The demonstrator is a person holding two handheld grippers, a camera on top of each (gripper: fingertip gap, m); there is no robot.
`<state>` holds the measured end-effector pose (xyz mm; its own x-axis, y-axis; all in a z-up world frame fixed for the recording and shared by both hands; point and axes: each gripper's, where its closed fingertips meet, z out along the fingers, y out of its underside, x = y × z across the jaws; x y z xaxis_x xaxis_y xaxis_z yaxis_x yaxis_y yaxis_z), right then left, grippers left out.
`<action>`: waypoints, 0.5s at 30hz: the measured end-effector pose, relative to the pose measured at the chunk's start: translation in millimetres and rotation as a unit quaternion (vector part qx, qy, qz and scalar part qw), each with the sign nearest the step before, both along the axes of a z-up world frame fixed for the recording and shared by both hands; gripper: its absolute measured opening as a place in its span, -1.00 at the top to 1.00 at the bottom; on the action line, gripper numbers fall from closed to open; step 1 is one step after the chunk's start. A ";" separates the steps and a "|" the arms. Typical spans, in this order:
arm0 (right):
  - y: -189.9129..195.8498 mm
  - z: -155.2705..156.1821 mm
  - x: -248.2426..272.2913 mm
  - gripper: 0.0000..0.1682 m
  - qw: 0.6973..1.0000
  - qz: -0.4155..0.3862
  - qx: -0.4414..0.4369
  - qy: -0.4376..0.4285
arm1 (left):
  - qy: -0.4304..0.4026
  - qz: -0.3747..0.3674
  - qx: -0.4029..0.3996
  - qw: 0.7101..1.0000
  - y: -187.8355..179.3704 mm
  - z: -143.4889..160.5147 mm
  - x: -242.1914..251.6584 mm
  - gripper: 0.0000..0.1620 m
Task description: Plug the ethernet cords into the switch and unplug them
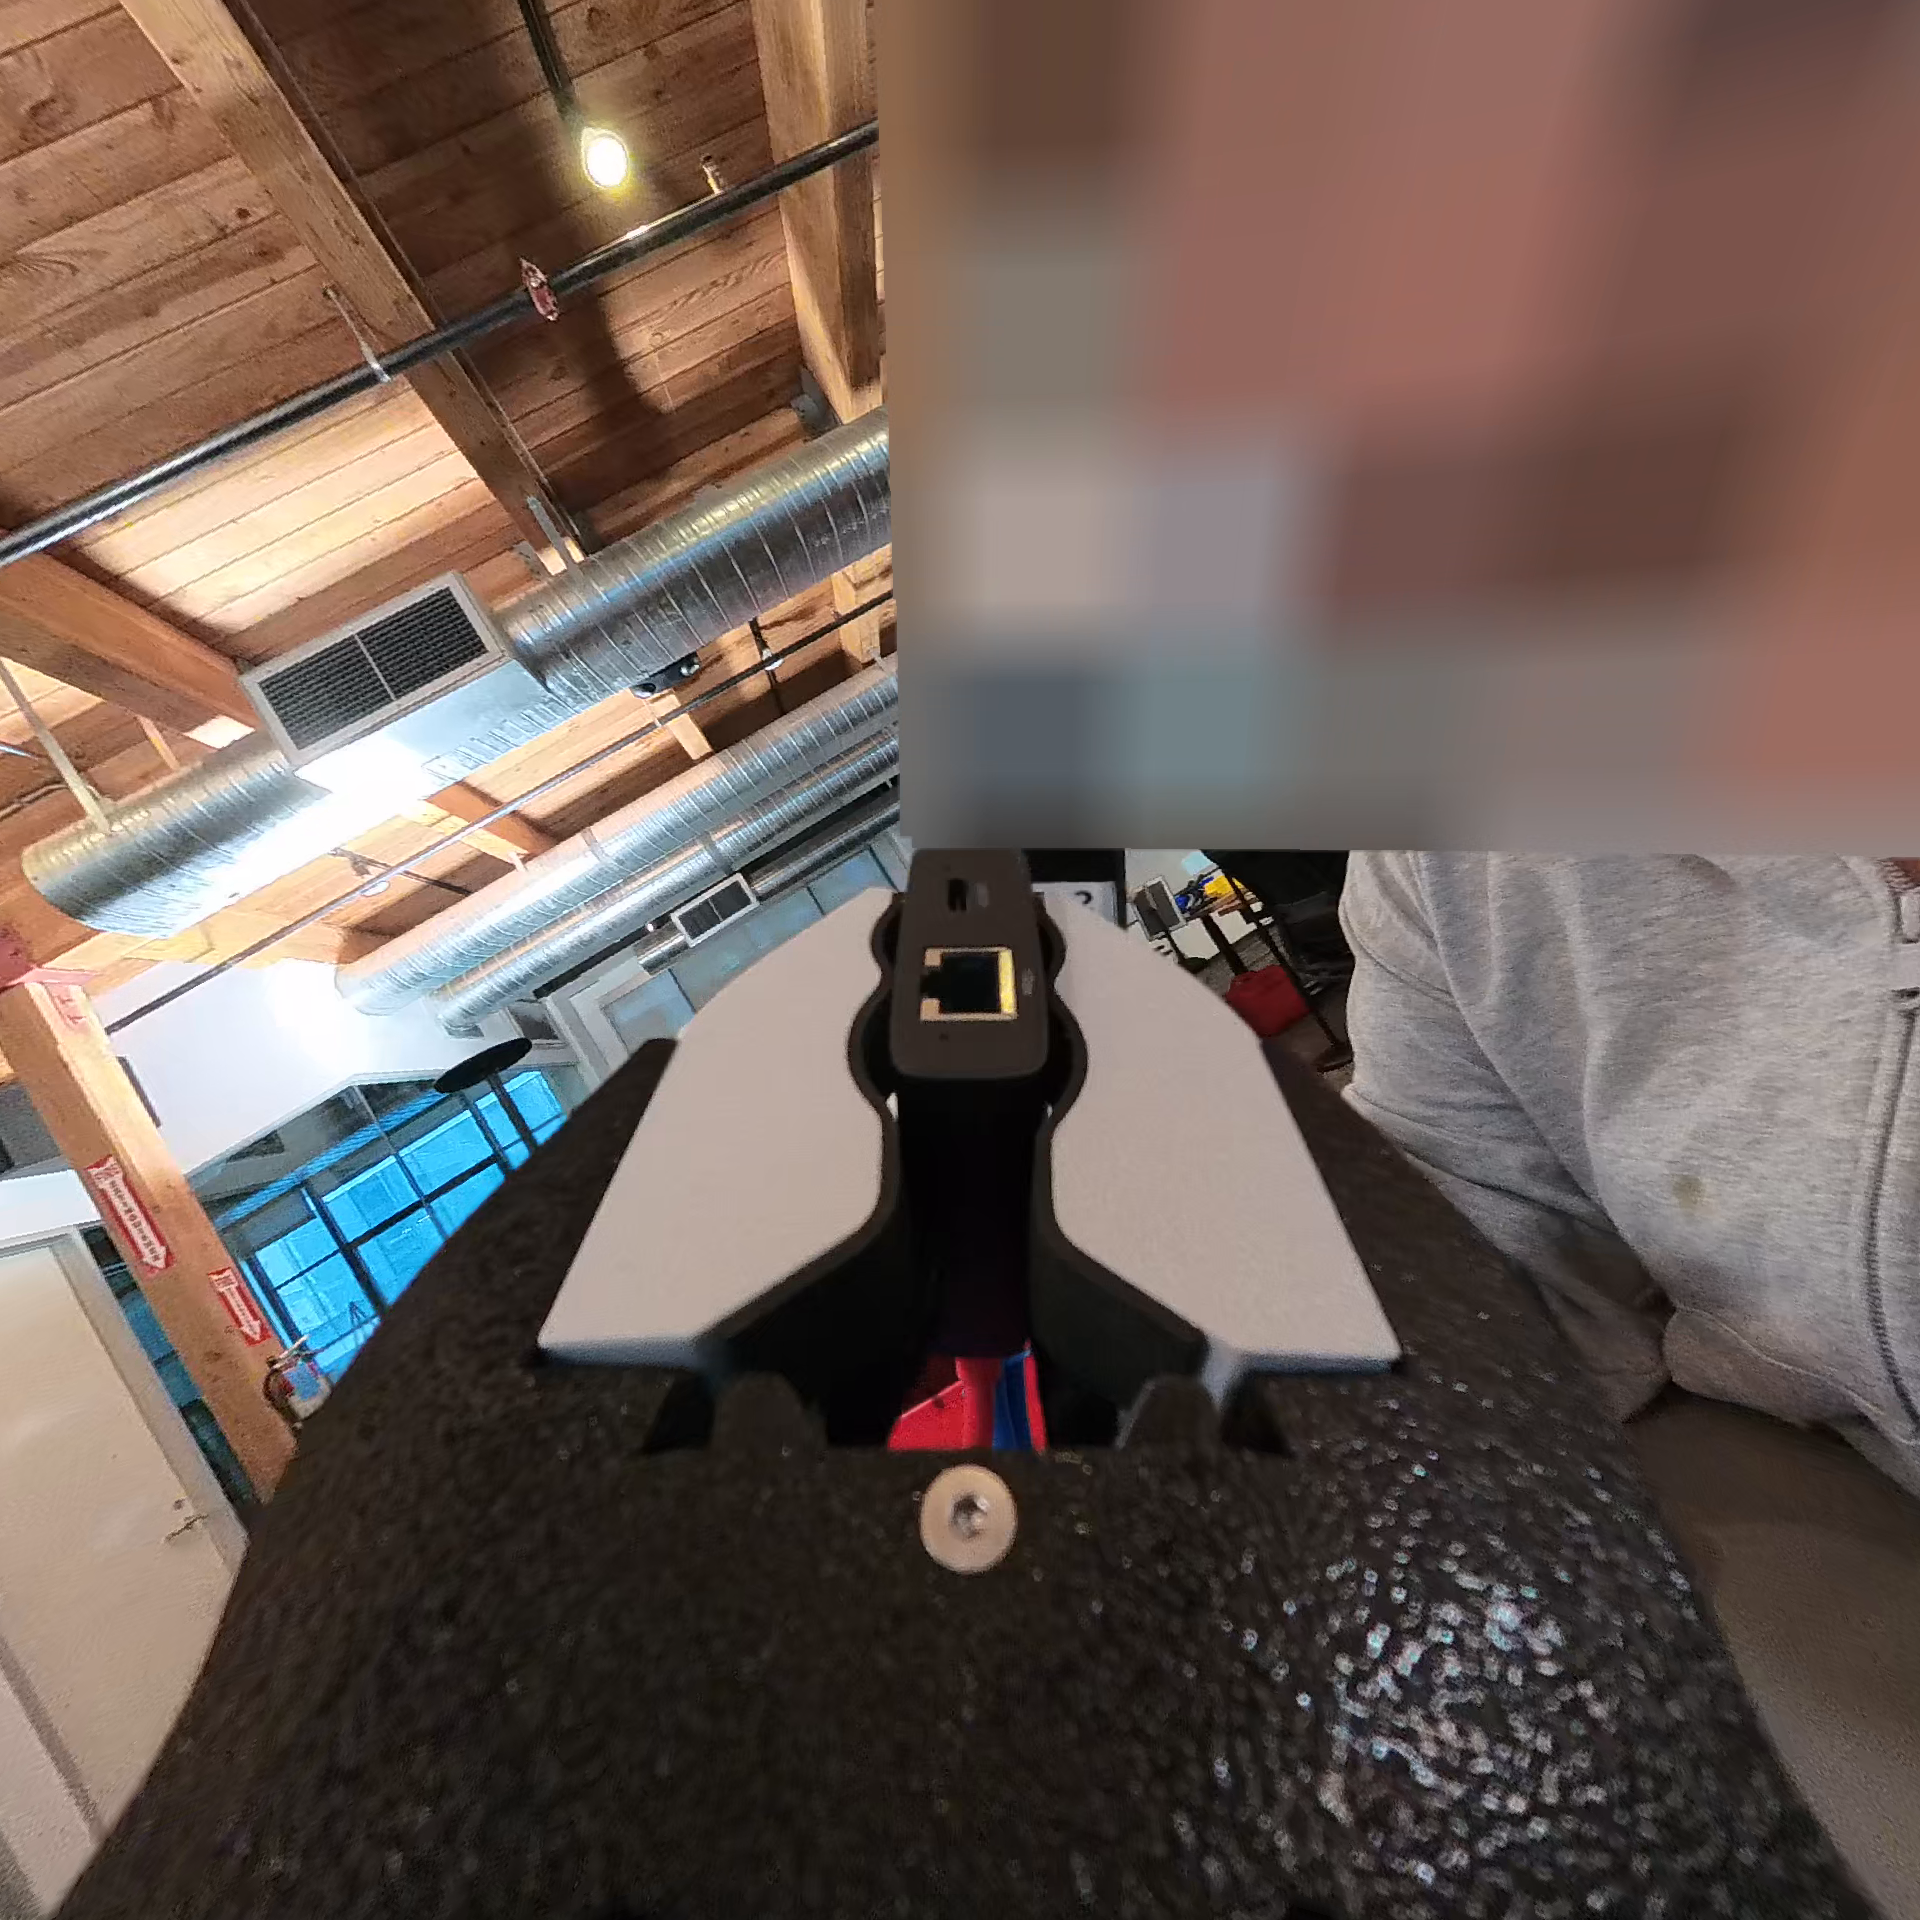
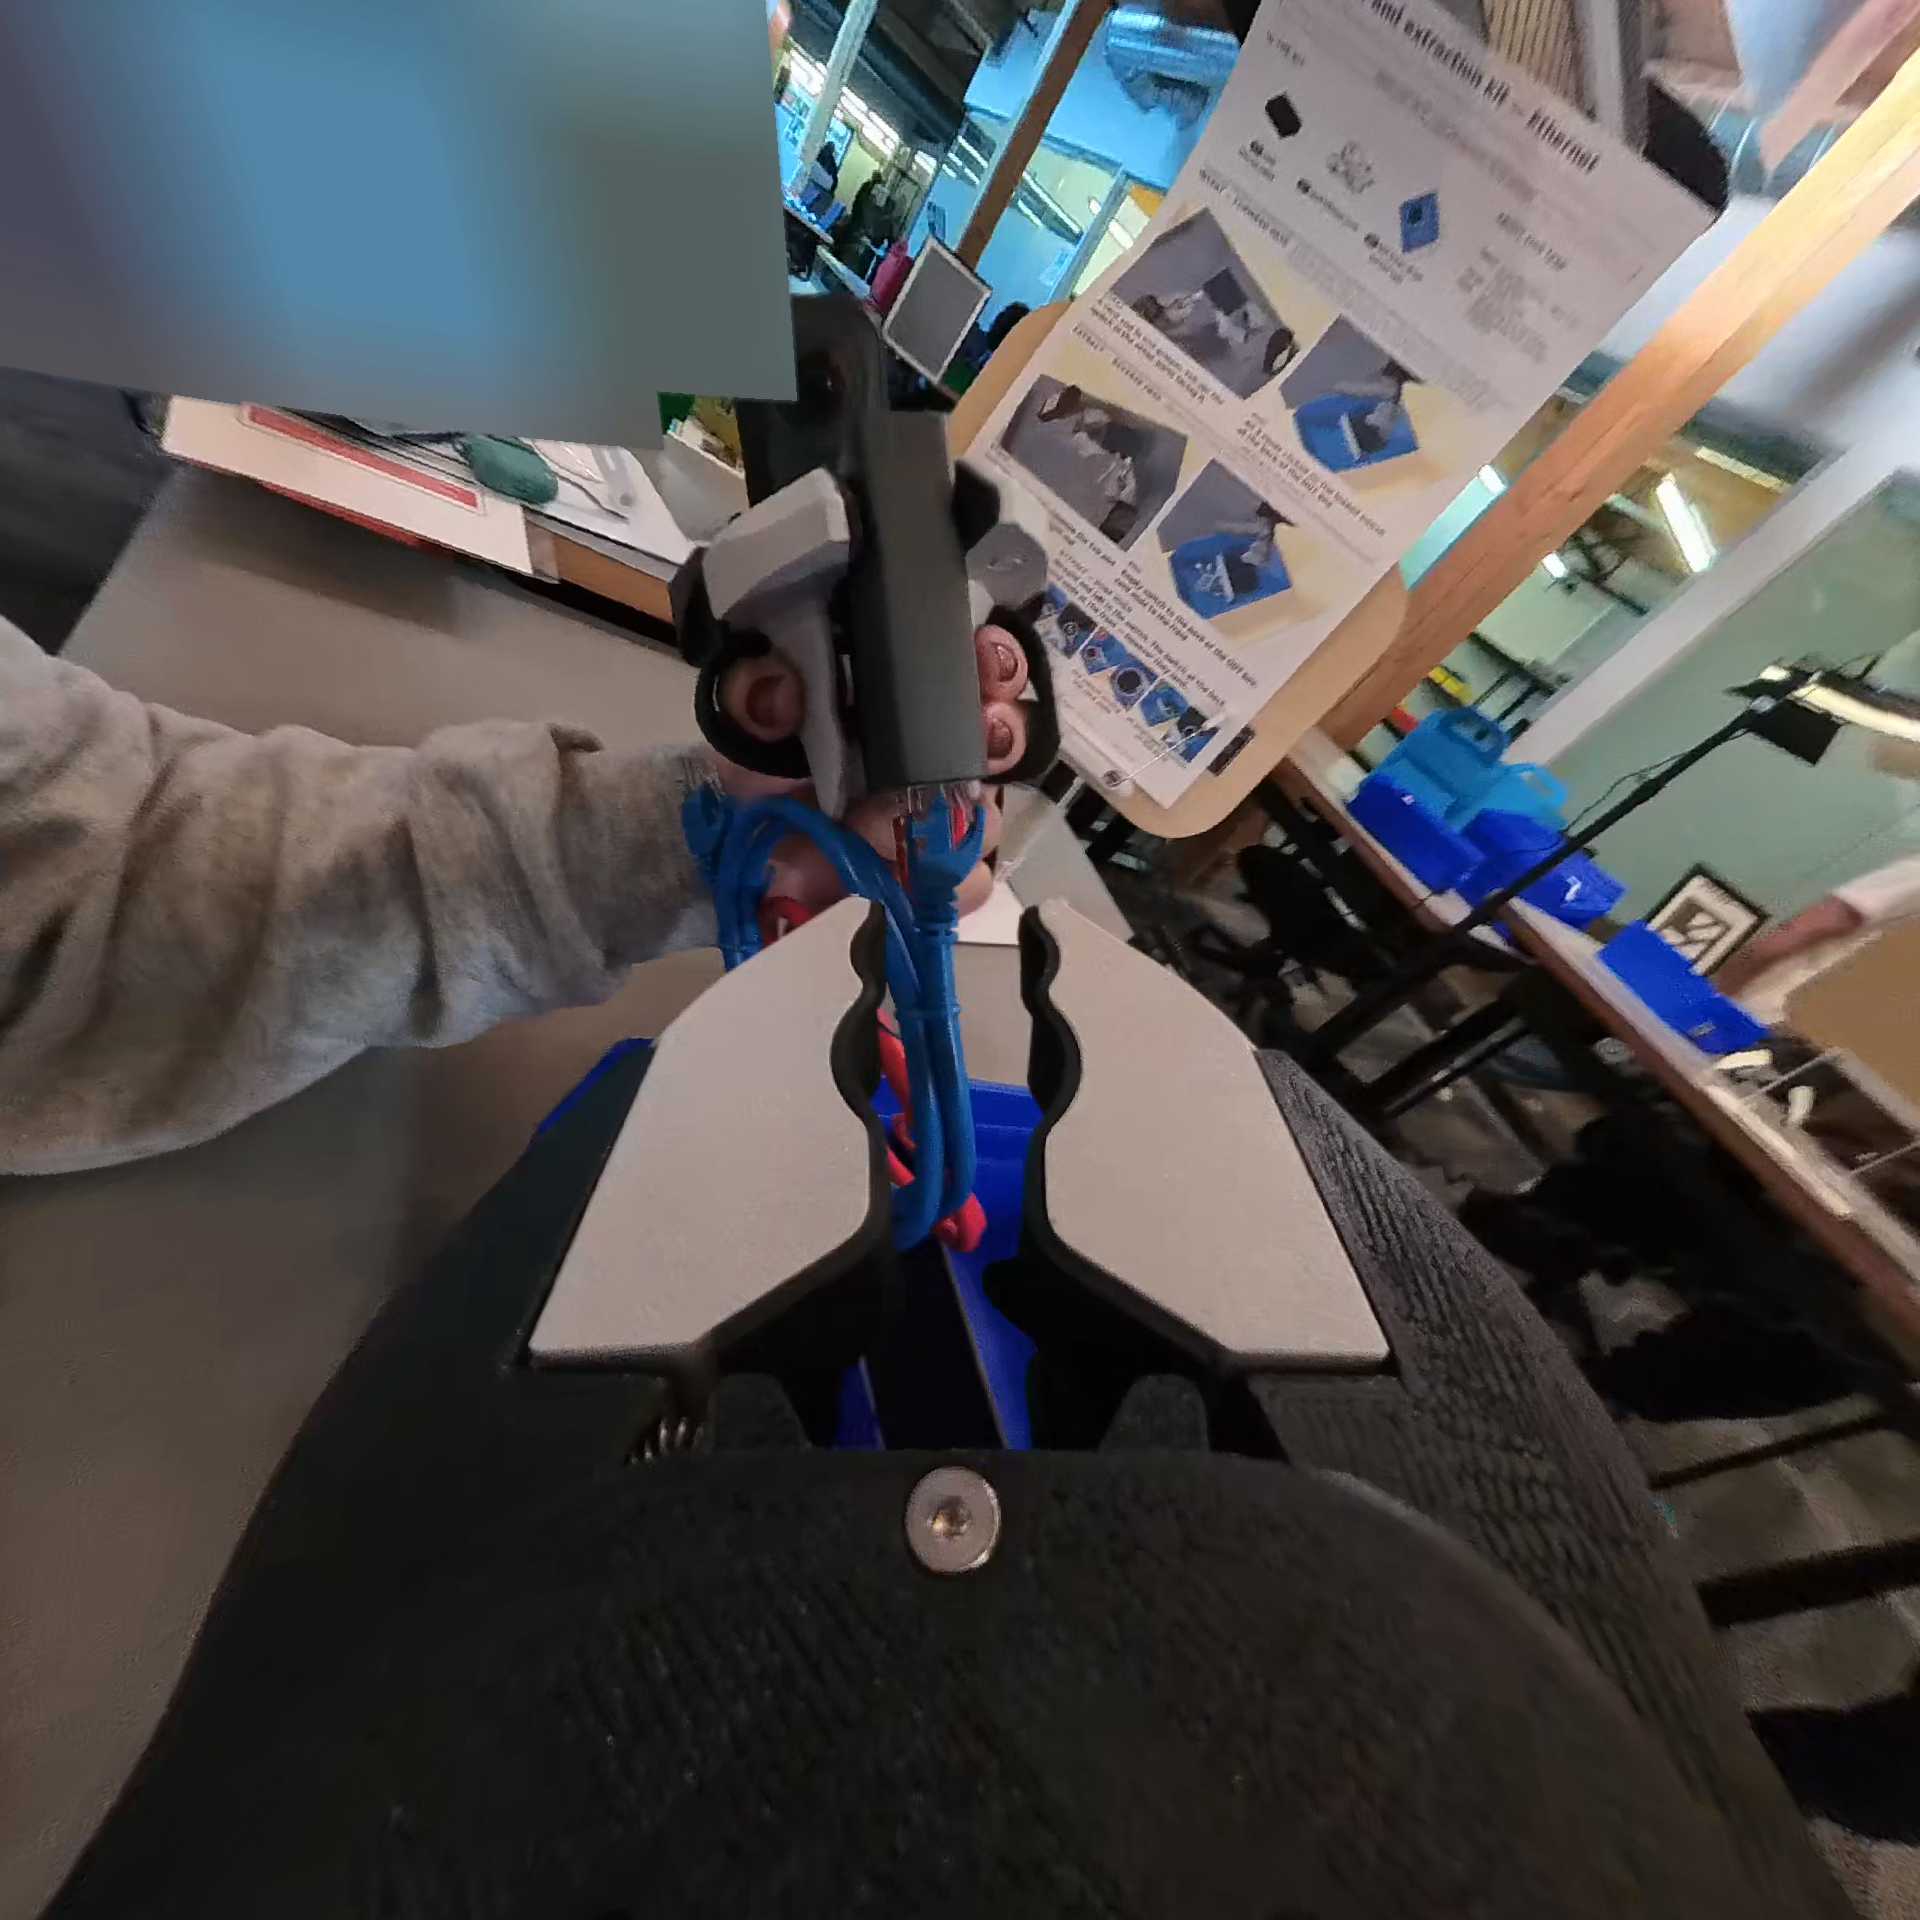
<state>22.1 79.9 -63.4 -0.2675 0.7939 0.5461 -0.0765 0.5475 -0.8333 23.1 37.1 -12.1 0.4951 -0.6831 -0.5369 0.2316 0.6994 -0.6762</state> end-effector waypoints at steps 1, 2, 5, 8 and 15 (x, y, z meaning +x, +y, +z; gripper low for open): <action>-1.8 -0.7 -0.9 0.71 1.000 0.001 -0.009 -0.006 | 0.002 -0.003 0.000 1.000 -0.2 -0.7 0.8 0.74; -3.5 -0.8 -2.1 0.69 1.000 0.001 -0.016 -0.009 | 0.005 -0.008 -0.001 1.000 -0.9 -1.5 1.8 0.74; -11.8 -5.1 -5.0 0.63 1.000 0.010 -0.018 -0.021 | 0.007 -0.023 -0.003 1.000 -2.7 -2.4 3.7 0.74; -15.4 -12.2 -11.6 0.61 0.999 -0.002 -0.004 -0.033 | 0.002 -0.035 -0.003 0.999 -3.7 -1.9 4.5 0.74; -21.1 -14.6 -20.1 0.60 0.999 -0.003 -0.022 -0.033 | 0.003 -0.057 -0.008 0.998 -4.5 -3.6 7.1 0.74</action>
<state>2.0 58.7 -78.0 -0.2970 0.8190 0.4910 -0.0163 0.5098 -0.8601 30.2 32.6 -15.7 0.4103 -0.7436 -0.5279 0.3050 0.6575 -0.6890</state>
